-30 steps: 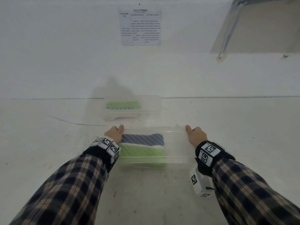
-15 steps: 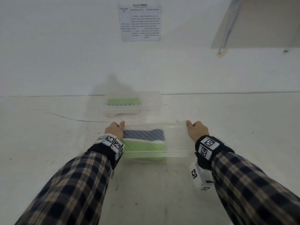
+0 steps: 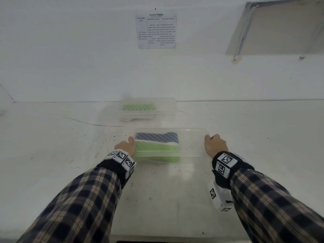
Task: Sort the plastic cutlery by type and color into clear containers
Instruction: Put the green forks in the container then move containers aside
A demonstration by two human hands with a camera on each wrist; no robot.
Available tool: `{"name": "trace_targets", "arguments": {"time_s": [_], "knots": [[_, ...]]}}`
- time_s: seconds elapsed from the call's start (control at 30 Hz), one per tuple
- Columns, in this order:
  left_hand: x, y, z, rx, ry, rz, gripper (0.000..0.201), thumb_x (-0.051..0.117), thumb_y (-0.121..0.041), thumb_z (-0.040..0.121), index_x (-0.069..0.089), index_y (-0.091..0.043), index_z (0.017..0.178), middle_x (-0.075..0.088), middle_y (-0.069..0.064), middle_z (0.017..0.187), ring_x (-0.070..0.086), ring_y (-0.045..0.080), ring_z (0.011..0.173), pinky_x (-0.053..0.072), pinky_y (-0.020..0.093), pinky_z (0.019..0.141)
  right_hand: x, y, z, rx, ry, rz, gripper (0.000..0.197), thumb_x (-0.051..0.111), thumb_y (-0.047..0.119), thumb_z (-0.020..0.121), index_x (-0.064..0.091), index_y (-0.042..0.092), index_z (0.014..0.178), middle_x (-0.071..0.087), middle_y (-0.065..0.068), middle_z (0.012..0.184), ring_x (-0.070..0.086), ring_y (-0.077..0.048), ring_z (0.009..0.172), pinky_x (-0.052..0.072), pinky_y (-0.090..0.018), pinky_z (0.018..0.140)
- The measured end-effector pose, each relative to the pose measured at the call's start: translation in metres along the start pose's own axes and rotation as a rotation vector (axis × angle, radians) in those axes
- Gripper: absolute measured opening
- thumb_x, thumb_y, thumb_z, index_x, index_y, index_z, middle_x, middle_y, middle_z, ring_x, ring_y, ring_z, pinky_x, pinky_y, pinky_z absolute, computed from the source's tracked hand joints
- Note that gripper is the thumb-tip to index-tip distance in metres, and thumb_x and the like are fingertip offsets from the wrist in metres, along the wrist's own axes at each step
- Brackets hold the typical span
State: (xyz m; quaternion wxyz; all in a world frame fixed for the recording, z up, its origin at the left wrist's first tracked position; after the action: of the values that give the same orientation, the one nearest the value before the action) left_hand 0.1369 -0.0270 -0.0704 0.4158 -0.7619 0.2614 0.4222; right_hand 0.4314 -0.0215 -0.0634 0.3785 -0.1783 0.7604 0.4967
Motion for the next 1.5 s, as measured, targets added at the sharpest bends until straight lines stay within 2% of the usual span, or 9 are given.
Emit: {"name": "trace_targets", "arguments": {"time_s": [0.2, 0.4, 0.67, 0.83, 1.0, 1.23, 1.3, 1.43, 1.5], "knots": [[0.008, 0.009, -0.004, 0.013, -0.027, -0.087, 0.076, 0.015, -0.048, 0.1, 0.063, 0.011, 0.105, 0.065, 0.027, 0.103, 0.062, 0.035, 0.09, 0.044, 0.032, 0.076, 0.001, -0.008, -0.013, -0.037, -0.012, 0.109, 0.043, 0.03, 0.033, 0.101, 0.043, -0.003, 0.12, 0.055, -0.023, 0.116, 0.05, -0.03, 0.087, 0.037, -0.031, 0.072], [0.011, 0.01, 0.001, 0.017, -0.08, -0.177, 0.073, 0.018, -0.049, 0.1, 0.059, 0.01, 0.109, 0.063, 0.03, 0.107, 0.061, 0.04, 0.098, 0.046, 0.038, 0.084, 0.004, -0.01, -0.013, -0.057, -0.04, 0.163, 0.039, 0.033, 0.032, 0.101, 0.045, -0.002, 0.114, 0.058, -0.023, 0.11, 0.047, -0.026, 0.083, 0.037, -0.031, 0.072], [0.009, 0.003, -0.006, 0.077, -0.2, -0.292, 0.045, 0.036, -0.032, 0.101, 0.053, 0.008, 0.113, 0.058, 0.027, 0.112, 0.054, 0.038, 0.104, 0.035, 0.035, 0.076, 0.006, -0.01, -0.011, -0.076, -0.093, 0.105, 0.041, 0.034, 0.033, 0.1, 0.049, -0.003, 0.114, 0.058, -0.02, 0.112, 0.054, -0.033, 0.103, 0.037, -0.031, 0.076], [0.012, 0.004, -0.004, 0.175, -0.22, -0.253, 0.047, 0.031, -0.027, 0.102, 0.059, 0.011, 0.104, 0.06, 0.026, 0.098, 0.057, 0.038, 0.099, 0.035, 0.033, 0.076, 0.008, -0.01, -0.009, -0.085, -0.09, 0.168, 0.041, 0.034, 0.029, 0.101, 0.051, -0.007, 0.113, 0.056, -0.022, 0.113, 0.051, -0.034, 0.108, 0.038, -0.033, 0.081], [0.012, 0.004, -0.003, 0.19, -0.226, -0.225, 0.049, 0.029, -0.026, 0.103, 0.061, 0.011, 0.103, 0.06, 0.027, 0.097, 0.055, 0.034, 0.09, 0.038, 0.033, 0.078, 0.012, -0.012, -0.004, -0.098, -0.059, 0.216, 0.042, 0.031, 0.027, 0.102, 0.054, -0.006, 0.112, 0.055, -0.015, 0.095, 0.049, -0.025, 0.086, 0.034, -0.027, 0.072], [0.007, -0.009, -0.001, 0.195, -0.235, -0.094, 0.048, 0.027, -0.021, 0.103, 0.062, 0.013, 0.104, 0.062, 0.03, 0.106, 0.057, 0.039, 0.099, 0.04, 0.036, 0.085, 0.006, -0.014, 0.014, -0.122, -0.024, 0.21, 0.039, 0.033, 0.024, 0.102, 0.054, -0.007, 0.112, 0.054, -0.015, 0.096, 0.046, -0.021, 0.086, 0.033, -0.026, 0.072], [0.013, -0.022, -0.004, 0.193, -0.241, -0.075, 0.048, 0.027, -0.02, 0.103, 0.062, 0.013, 0.104, 0.062, 0.03, 0.107, 0.058, 0.039, 0.1, 0.04, 0.035, 0.085, -0.004, -0.017, 0.025, -0.118, -0.014, 0.2, 0.036, 0.033, 0.023, 0.102, 0.054, -0.004, 0.108, 0.056, -0.018, 0.103, 0.047, -0.023, 0.088, 0.034, -0.025, 0.074], [0.032, -0.072, -0.011, 0.206, -0.234, -0.026, 0.048, 0.025, -0.019, 0.103, 0.061, 0.012, 0.108, 0.062, 0.028, 0.112, 0.058, 0.037, 0.104, 0.041, 0.035, 0.087, -0.042, -0.031, 0.057, -0.093, -0.048, 0.186, 0.038, 0.034, 0.022, 0.102, 0.054, -0.007, 0.117, 0.058, -0.022, 0.119, 0.053, -0.032, 0.113, 0.039, -0.028, 0.086], [0.043, -0.102, -0.01, 0.214, -0.23, -0.059, 0.048, 0.027, -0.019, 0.103, 0.062, 0.012, 0.106, 0.062, 0.028, 0.111, 0.059, 0.037, 0.103, 0.041, 0.035, 0.087, -0.063, -0.039, 0.077, -0.093, -0.07, 0.159, 0.039, 0.033, 0.022, 0.102, 0.054, -0.008, 0.116, 0.058, -0.023, 0.12, 0.053, -0.033, 0.114, 0.039, -0.029, 0.087]]}}
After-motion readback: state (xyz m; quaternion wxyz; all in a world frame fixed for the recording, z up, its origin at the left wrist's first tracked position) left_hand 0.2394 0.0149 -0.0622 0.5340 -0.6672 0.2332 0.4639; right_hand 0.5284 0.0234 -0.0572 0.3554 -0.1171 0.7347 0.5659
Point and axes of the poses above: each hand's wrist, its own z-axis towards the middle knuckle, its own x-axis out of the palm, y = z × x, the point moved 2 cm from there along z, towards the middle knuckle
